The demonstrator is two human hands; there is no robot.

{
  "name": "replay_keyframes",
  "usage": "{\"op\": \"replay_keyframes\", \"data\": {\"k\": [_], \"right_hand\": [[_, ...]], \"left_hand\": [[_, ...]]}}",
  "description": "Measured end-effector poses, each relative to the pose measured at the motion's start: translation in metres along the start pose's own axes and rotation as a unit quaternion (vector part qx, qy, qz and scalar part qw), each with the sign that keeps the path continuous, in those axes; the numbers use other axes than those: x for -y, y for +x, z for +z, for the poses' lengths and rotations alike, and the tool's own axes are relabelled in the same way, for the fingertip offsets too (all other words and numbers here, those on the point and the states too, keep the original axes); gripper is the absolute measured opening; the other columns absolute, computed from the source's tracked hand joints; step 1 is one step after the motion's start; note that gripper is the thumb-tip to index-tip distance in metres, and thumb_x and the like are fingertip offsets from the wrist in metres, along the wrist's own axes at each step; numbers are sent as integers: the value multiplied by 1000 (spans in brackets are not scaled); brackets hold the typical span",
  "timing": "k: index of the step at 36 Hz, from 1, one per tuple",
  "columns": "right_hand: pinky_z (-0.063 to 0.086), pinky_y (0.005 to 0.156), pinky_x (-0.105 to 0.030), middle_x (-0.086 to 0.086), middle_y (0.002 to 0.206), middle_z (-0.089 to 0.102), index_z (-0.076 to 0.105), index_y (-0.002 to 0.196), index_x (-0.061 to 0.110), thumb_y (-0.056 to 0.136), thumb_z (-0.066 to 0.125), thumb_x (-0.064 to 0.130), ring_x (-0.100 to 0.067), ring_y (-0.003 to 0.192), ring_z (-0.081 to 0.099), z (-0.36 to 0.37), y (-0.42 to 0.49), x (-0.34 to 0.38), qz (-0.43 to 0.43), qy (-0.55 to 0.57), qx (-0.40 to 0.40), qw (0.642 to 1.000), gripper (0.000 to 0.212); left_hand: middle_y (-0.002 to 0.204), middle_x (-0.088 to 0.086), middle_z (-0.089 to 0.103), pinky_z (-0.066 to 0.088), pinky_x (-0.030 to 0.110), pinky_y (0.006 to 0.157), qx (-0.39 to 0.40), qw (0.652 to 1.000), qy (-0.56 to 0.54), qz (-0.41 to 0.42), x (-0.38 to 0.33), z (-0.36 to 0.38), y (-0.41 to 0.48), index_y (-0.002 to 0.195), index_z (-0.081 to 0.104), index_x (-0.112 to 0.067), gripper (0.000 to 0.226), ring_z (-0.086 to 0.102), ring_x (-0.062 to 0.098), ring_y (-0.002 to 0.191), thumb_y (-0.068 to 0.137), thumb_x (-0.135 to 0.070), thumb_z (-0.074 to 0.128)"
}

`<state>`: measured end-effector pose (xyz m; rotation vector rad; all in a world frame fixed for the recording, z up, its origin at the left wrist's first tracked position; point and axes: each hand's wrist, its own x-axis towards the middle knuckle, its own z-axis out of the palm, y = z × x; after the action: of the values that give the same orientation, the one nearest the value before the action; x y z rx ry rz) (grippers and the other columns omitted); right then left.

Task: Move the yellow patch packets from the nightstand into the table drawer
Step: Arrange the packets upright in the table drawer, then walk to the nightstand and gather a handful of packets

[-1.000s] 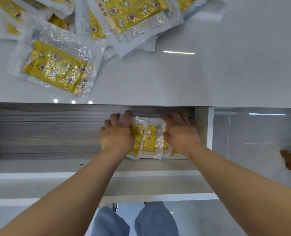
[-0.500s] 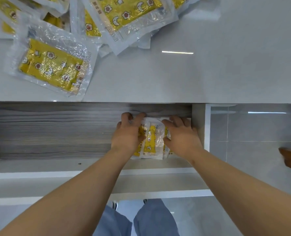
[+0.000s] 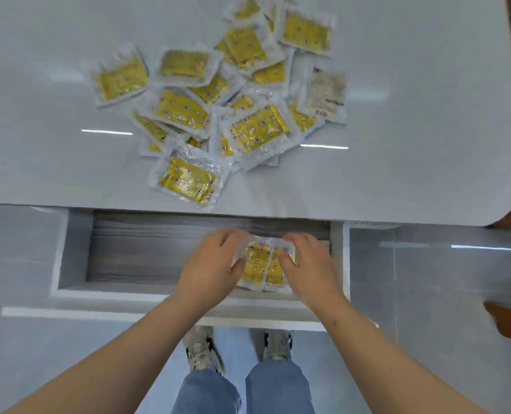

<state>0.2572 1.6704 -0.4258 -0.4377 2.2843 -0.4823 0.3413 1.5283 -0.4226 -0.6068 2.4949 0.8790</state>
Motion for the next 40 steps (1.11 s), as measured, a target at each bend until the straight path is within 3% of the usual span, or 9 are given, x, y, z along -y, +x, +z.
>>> {"op": "replay_keyframes", "data": {"k": [4,10,20,26,32,40], "right_hand": [[28,103,-24,3,137,46,47,133,19,96,45,28,-15,128,37,-38,-27,45,-47,5,-29,998,38],[25,105,-22,8,142,40,41,136,25,98,40,36,-11,132,32,-96,-65,118,-132,-5,-61,989,40],[23,108,-25,13,141,39,44,133,29,94,44,41,-8,132,30,-145,-117,251,-226,12,-127,966,41],[22,108,-24,14,141,38,44,132,29,93,46,40,-8,133,29,-121,-131,345,-226,12,-161,961,40],[24,107,-27,13,142,37,42,134,29,93,46,40,-10,133,29,-61,-146,450,-172,28,-179,968,42],[23,106,-26,12,144,34,40,135,28,95,44,37,-11,134,27,-1,-133,581,-163,47,-176,970,41]], "left_hand": [[136,1,47,39,31,94,-69,998,-5,2,-16,-54,-29,135,45,-19,43,42,22,124,92,-21,52],[137,-1,45,29,23,102,-167,986,-23,-4,-39,-122,-75,136,44,-22,49,37,19,129,89,-24,58],[138,-5,44,23,15,95,-299,952,-74,1,-31,-249,-135,136,42,-23,48,36,15,128,90,-25,58],[140,-7,42,27,20,101,-332,938,-95,21,27,-324,-161,139,35,-26,53,35,13,130,91,-26,57],[143,-11,37,26,19,104,-307,947,-77,50,122,-391,-195,141,31,-29,51,31,10,132,93,-31,51],[142,-11,37,27,20,104,-295,952,-67,42,236,-468,-214,139,34,-28,48,32,11,131,94,-31,50]]}}
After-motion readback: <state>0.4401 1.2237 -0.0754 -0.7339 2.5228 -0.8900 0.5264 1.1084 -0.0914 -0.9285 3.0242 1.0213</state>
